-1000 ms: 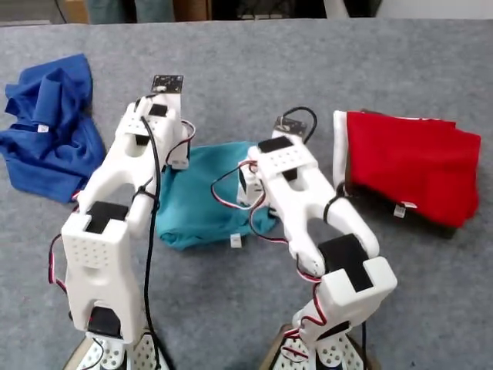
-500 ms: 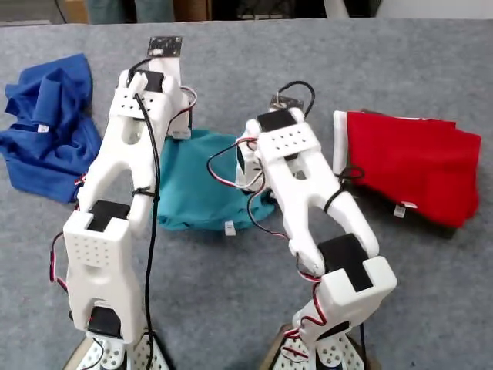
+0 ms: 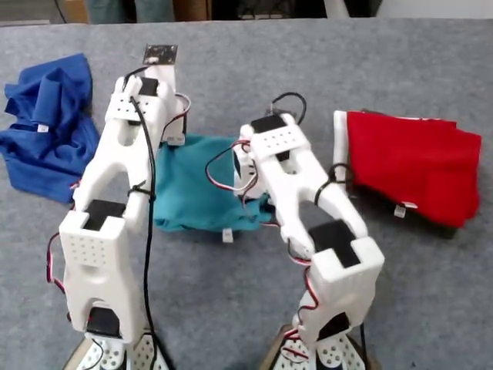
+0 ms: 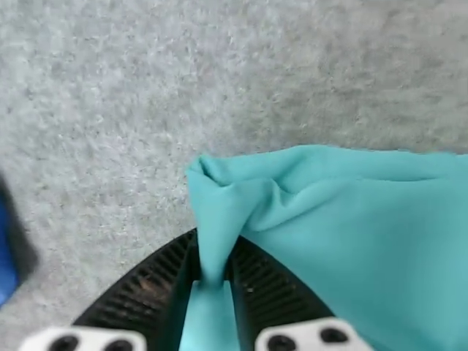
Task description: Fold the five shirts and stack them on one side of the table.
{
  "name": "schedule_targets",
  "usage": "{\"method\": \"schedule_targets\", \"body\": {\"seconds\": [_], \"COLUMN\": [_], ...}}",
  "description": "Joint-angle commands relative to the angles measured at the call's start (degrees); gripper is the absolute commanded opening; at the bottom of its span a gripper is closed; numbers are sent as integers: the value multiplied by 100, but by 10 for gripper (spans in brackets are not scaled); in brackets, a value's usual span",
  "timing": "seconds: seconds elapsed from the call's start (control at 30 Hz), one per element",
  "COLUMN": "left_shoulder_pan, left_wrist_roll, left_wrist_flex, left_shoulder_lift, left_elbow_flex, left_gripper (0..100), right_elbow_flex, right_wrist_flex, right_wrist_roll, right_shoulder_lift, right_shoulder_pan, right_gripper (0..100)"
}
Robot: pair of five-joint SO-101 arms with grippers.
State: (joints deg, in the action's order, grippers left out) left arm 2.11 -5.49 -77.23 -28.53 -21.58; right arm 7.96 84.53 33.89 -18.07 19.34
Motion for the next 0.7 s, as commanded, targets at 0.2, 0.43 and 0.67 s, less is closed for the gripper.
{"method": "schedule_targets", "body": {"seconds": [0.2,0.43,0.67], "left_shoulder_pan": [-409,-444,-453], "left_wrist_roll": [431,404,413], "left_wrist_flex": [756,730,290], "left_shoulder_lift": [-44,-738,-1073], "left_elbow_flex": [602,13,-549], "left_gripper": [31,243,265], "right_elbow_flex": [4,-13,-22], "right_wrist_flex": [-281,-352,-308], "right_wrist_roll": [-26,141,105], "right_shoulder_lift": [-145,-303,-259], "right_shoulder_pan": [70,97,325], "right_gripper": [38,333,330]}}
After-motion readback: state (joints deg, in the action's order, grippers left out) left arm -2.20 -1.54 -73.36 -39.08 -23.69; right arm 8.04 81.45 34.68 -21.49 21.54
